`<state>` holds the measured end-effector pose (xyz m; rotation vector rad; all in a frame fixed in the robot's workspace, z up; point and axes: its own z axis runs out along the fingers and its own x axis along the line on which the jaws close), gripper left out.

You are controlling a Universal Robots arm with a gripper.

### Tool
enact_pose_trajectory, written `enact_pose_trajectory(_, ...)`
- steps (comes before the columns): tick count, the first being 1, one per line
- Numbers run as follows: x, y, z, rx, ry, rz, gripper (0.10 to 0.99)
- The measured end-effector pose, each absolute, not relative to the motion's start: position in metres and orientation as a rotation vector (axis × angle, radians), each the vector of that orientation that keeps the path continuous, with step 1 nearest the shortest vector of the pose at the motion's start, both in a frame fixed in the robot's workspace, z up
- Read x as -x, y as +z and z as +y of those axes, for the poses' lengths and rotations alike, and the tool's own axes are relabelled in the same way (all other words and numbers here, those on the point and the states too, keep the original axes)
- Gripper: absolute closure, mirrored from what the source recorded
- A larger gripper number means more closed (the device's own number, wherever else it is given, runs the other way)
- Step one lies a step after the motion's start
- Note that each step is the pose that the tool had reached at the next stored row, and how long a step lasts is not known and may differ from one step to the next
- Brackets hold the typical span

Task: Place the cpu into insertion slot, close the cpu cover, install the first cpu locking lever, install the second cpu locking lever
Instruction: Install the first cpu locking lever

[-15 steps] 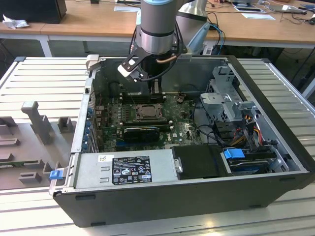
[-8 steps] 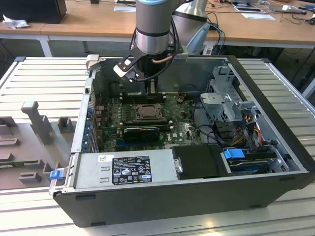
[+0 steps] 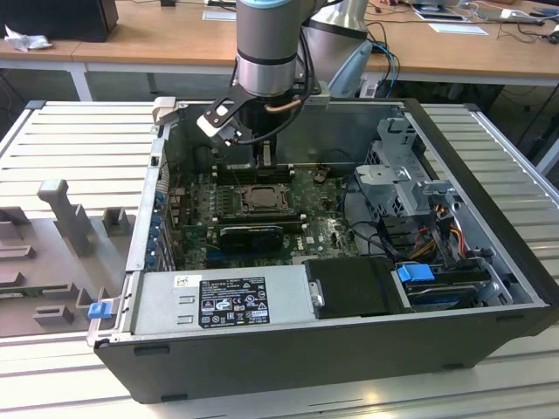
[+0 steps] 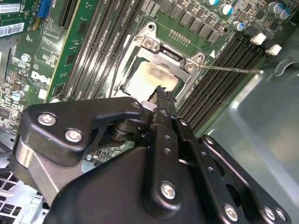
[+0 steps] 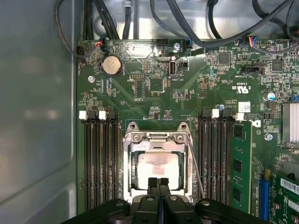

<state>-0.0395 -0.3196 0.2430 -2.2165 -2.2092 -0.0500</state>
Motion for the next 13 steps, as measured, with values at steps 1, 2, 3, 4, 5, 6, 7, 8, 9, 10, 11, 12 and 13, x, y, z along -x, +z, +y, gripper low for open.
enact_pose_trajectory(1,0.0398,0.2429,-0.3196,2.217,-0.05,-2.209,0.98)
enact_pose_trajectory(2,0.0402,0.2429,-0.3196,2.217,-0.05,-2.209,0.98)
enact_pose_trajectory(3,0.0405,0.2429,-0.3196,2.217,-0.05,-2.209,0.98)
enact_pose_trajectory(4,0.0407,0.2428,-0.3196,2.217,-0.05,-2.209,0.98)
enact_pose_trajectory(5,0.0409,0.2428,-0.3196,2.216,-0.05,-2.209,0.98)
enact_pose_trajectory(6,0.0411,0.2428,-0.3196,2.217,-0.05,-2.209,0.98)
enact_pose_trajectory(7,0.0413,0.2428,-0.3196,2.217,-0.05,-2.209,0.98)
enact_pose_trajectory(8,0.0418,0.2427,-0.3196,2.217,-0.05,-2.209,0.98)
enact_pose_trajectory(9,0.0423,0.2427,-0.3196,2.217,-0.05,-2.209,0.98)
enact_pose_trajectory(10,0.0428,0.2427,-0.3196,2.216,-0.05,-2.209,0.98)
enact_pose_trajectory(11,0.0434,0.2426,-0.3196,2.217,-0.05,-2.209,0.98)
enact_pose_trajectory(12,0.0438,0.2426,-0.3196,2.217,-0.05,-2.209,0.98)
enact_pose_trajectory(13,0.0443,0.2426,-0.3196,2.217,-0.05,-2.209,0.98)
